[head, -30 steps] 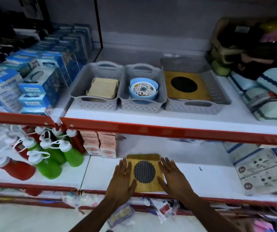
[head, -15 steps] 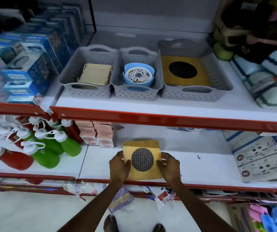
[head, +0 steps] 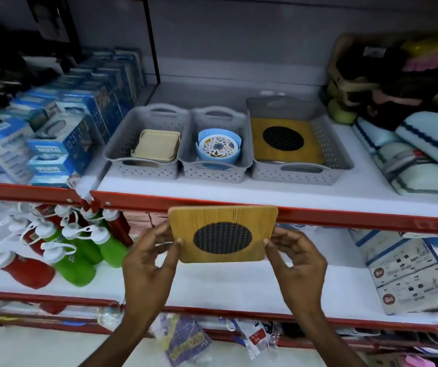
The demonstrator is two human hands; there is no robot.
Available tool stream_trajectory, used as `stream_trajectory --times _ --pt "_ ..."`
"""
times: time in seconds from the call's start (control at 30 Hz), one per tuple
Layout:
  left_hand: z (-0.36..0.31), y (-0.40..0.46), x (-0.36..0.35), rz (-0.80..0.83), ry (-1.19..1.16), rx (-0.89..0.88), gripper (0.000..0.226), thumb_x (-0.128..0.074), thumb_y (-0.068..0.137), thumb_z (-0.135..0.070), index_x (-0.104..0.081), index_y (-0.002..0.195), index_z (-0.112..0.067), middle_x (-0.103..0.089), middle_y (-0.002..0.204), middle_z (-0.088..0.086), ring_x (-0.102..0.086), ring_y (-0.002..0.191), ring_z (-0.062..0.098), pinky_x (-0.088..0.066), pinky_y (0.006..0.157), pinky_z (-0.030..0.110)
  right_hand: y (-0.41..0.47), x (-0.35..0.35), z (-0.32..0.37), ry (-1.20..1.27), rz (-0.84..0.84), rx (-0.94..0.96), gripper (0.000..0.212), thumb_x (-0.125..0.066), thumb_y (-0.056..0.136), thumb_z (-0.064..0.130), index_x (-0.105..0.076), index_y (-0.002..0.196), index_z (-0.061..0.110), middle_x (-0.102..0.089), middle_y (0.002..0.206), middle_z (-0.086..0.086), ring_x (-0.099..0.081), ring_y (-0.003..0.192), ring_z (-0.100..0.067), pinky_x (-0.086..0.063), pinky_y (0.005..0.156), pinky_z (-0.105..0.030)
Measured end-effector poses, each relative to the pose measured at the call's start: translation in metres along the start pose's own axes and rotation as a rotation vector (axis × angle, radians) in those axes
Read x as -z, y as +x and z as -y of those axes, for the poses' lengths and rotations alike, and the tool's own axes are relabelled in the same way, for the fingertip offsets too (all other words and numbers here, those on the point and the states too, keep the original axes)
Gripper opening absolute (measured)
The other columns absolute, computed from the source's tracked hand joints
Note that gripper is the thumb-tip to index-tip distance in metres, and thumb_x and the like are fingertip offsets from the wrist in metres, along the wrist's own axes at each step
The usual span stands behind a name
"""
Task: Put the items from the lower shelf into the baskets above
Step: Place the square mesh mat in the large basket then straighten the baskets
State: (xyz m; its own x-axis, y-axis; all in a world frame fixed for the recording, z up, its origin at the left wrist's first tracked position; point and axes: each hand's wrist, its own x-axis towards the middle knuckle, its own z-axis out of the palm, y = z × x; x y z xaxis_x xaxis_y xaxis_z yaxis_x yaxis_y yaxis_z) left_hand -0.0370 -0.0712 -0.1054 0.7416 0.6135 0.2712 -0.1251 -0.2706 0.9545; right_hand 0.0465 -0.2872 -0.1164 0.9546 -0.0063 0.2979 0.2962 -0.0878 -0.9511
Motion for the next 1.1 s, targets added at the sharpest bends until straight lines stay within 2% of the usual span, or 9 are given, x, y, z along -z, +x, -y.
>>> stream_trajectory --times 0.2,0.4,0.5,0.63,0.77,0.87,0.93,1.0,1.1 --pt "-0.088 0.047 0.000 0.143 -0.157 -0.012 0.061 -0.061 0.090 0.000 -0.049 0.130 -0.044 -0.078 0.081 -0.013 -0.070 0.079 -0.001 -0.055 0.069 0.012 0.050 -0.006 0.071 0.244 -0.045 0.082 0.021 -0.077 0.082 -0.003 -0.075 0.099 0.010 -0.080 0.085 0.005 -0.073 0.075 -0.010 -0.063 0.068 -0.027" --pt "-0.112 0.072 -0.010 0.267 -0.308 0.169 0.064 -0.057 0.091 0.001 -0.046 0.135 -0.044 -0.081 0.095 -0.002 -0.076 0.087 0.017 -0.064 0.066 0.029 0.082 -0.006 0.089 0.250 -0.017 0.067 0.023 -0.078 0.083 -0.002 -0.078 0.096 0.017 -0.081 0.094 0.003 -0.076 0.090 -0.012 -0.061 0.080 -0.025" --pt "-0.116 0.085 -0.023 0.267 -0.361 0.246 0.048 -0.060 0.090 -0.001 -0.059 0.116 -0.040 -0.081 0.091 0.001 -0.076 0.080 0.017 -0.063 0.060 0.030 0.086 0.008 0.094 -0.037 0.071 0.238 0.024 -0.083 0.082 0.016 -0.079 0.105 0.022 -0.075 0.121 0.005 -0.068 0.115 -0.007 -0.054 0.097 -0.026" --pt "-0.121 0.110 -0.046 0.320 -0.411 0.282 0.043 -0.059 0.090 0.001 -0.061 0.125 -0.024 -0.079 0.104 0.004 -0.074 0.090 0.018 -0.062 0.069 0.023 0.098 0.030 0.097 -0.556 0.301 0.648 0.057 -0.082 0.082 0.038 -0.066 0.133 0.021 -0.059 0.145 0.009 -0.050 0.137 -0.007 -0.042 0.111 -0.026" --pt "-0.129 0.133 -0.081 0.393 -0.350 0.373 0.028 -0.061 0.091 -0.003 -0.065 0.118 -0.007 -0.075 0.103 0.012 -0.071 0.073 0.016 -0.061 0.061 0.032 0.130 0.040 0.096 -0.921 0.270 0.901 0.055 -0.088 0.070 0.001 -0.074 0.122 0.013 -0.075 0.122 -0.003 -0.071 0.112 -0.022 -0.060 0.089 -0.037" --pt "-0.140 0.153 -0.106 0.489 -0.342 0.385 0.011 -0.063 0.089 -0.002 -0.068 0.099 -0.001 -0.073 0.098 0.014 -0.072 0.071 0.013 -0.060 0.057 0.022 0.163 0.052 0.090 -1.049 0.275 0.727 0.047 -0.070 0.084 0.013 -0.068 0.126 0.033 -0.079 0.105 -0.006 -0.076 0.089 -0.030 -0.063 0.074 -0.042" --pt "-0.143 0.166 -0.120 0.558 -0.264 0.286 0.010 -0.067 0.086 -0.002 -0.069 0.095 0.002 -0.073 0.099 0.017 -0.071 0.081 0.019 -0.060 0.062 0.018 0.184 0.060 0.086 -0.911 0.284 0.470 0.033 -0.057 0.092 0.040 -0.065 0.125 0.041 -0.078 0.108 -0.001 -0.074 0.096 -0.027 -0.060 0.087 -0.044" --pt "-0.141 0.178 -0.130 0.611 -0.107 0.158 0.025 -0.075 0.080 -0.005 -0.070 0.103 0.004 -0.074 0.105 0.020 -0.070 0.090 0.023 -0.060 0.070 0.018 0.205 0.062 0.076 -0.641 0.295 0.180 0.034 -0.077 0.077 0.058 -0.079 0.106 0.039 -0.079 0.107 0.006 -0.073 0.103 -0.022 -0.054 0.100 -0.045" --pt "-0.135 0.191 -0.143 0.667 0.244 -0.115 0.024 -0.084 0.072 -0.017 -0.078 0.094 -0.009 -0.079 0.100 0.014 -0.074 0.092 0.023 -0.059 0.085 0.036 0.221 0.059 0.074 -0.607 0.377 0.103 0.007 -0.075 0.086 0.046 -0.080 0.084 0.050 -0.075 0.092 0.009 -0.069 0.093 -0.019 -0.054 0.086 -0.039"
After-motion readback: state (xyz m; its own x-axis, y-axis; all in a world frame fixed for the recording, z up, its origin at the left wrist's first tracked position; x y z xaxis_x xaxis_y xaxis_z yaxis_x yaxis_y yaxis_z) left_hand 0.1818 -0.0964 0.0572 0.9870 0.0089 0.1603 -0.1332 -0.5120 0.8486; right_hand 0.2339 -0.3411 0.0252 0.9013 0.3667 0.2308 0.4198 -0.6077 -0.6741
